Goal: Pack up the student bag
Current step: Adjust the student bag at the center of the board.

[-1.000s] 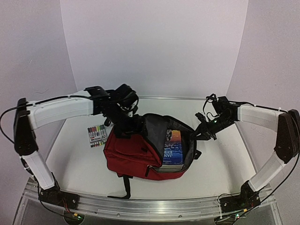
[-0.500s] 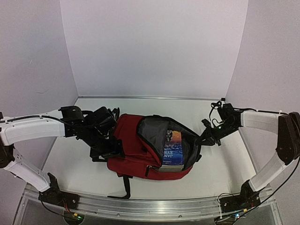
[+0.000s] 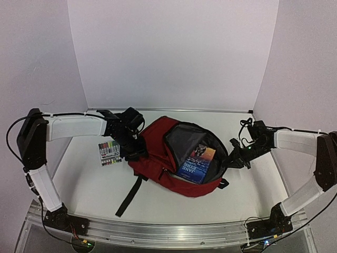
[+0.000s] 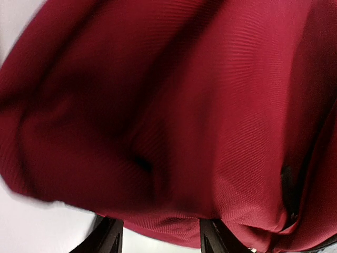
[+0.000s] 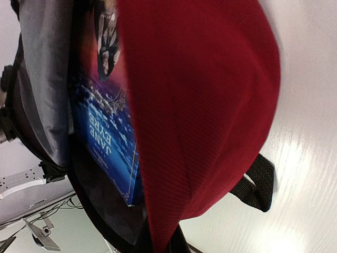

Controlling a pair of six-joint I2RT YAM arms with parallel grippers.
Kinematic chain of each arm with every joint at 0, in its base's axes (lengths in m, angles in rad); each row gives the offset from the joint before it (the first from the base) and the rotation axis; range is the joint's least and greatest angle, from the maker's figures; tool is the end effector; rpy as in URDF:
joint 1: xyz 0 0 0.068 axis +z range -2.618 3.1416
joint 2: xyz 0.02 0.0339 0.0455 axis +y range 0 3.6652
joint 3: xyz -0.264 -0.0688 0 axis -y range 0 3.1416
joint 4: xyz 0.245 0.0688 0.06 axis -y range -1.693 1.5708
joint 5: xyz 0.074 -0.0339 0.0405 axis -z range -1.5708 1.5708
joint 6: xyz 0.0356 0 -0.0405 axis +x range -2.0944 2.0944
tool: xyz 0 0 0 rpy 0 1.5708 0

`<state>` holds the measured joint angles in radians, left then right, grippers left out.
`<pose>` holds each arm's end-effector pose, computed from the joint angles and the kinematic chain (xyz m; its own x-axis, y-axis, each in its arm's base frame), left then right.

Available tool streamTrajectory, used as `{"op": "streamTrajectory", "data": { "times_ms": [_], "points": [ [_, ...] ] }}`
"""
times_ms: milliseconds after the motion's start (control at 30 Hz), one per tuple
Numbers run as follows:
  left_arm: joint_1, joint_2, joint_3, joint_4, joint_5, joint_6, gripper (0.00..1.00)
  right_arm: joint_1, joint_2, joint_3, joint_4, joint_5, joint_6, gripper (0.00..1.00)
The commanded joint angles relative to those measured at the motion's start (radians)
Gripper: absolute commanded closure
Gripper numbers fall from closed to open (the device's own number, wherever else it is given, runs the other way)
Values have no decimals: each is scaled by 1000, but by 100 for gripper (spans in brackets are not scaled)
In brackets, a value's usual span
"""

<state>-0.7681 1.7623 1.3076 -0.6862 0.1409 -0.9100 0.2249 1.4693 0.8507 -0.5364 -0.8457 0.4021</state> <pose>0.2571 -0.2553 0.2197 -0.9776 -0.1425 -0.1550 -0.0681 0.9107 -0.4074 0.2544 0.0855 0.1937 -0.9938 0.0389 -0.1038 -0.0583 0.6127 0.7881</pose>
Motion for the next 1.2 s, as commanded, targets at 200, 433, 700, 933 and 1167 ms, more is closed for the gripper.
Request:
{"op": "streamTrajectory", "data": {
  "times_ms": [200,433,700,933,1167],
  "points": [
    [177,146,326,155,119,226,42,-2,134,150,178,-89,107,100],
    [173,164,507,112,243,316,23,-20,26,211,127,-115,51,47],
    [115,349,712,50,276,340,19,-43,-97,390,-44,142,-220,3],
    [56,525,902,-66,290,396,29,-43,-1,421,-68,134,-251,4],
    [-27,489,892,-7,356,462,71,-44,94,548,-73,155,-285,10]
  ]
}}
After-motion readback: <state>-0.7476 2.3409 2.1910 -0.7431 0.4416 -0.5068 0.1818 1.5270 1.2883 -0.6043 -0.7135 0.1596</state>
